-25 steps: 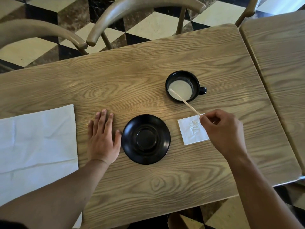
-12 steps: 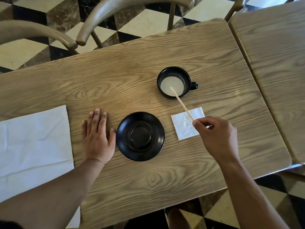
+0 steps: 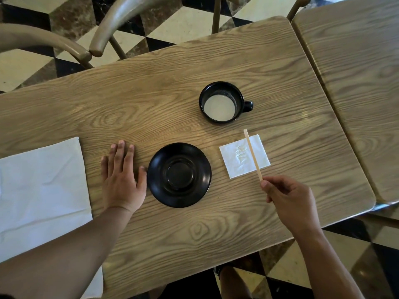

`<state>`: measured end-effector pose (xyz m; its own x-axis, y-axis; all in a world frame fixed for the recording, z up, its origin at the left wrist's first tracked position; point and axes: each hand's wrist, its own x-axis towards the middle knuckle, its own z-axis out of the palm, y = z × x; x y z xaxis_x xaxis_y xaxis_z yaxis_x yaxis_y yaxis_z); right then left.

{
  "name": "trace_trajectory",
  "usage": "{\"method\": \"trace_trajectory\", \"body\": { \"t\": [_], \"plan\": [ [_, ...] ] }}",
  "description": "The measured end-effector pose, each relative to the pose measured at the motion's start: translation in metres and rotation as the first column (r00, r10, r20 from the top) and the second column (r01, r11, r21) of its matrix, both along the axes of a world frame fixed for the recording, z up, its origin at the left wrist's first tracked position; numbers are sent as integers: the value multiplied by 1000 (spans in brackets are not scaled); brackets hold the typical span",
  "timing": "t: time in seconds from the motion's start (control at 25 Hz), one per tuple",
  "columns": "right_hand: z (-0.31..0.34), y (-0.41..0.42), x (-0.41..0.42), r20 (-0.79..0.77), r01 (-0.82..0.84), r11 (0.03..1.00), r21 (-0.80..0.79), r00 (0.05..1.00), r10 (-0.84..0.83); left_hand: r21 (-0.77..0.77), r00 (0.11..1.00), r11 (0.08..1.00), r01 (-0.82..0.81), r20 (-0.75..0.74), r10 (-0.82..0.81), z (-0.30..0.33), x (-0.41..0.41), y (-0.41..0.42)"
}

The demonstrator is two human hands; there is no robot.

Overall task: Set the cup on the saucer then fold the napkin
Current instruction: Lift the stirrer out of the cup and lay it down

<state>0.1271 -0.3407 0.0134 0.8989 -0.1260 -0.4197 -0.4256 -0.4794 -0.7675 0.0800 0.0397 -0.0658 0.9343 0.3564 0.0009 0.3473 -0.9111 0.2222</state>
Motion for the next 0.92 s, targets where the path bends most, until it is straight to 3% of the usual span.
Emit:
{"method": "trace_trajectory", "body": {
  "t": [0.28,0.92],
  "plan": [
    [-10,-6,-18,-91,-32,996,-81,996,24,-20,1000,1000,-7,4,7,0,0,-1],
    [-12,-9,-18,-120,-103,971,-216,990,79,-24,1000,1000,-8,10,9,-1,0,1]
  ]
}}
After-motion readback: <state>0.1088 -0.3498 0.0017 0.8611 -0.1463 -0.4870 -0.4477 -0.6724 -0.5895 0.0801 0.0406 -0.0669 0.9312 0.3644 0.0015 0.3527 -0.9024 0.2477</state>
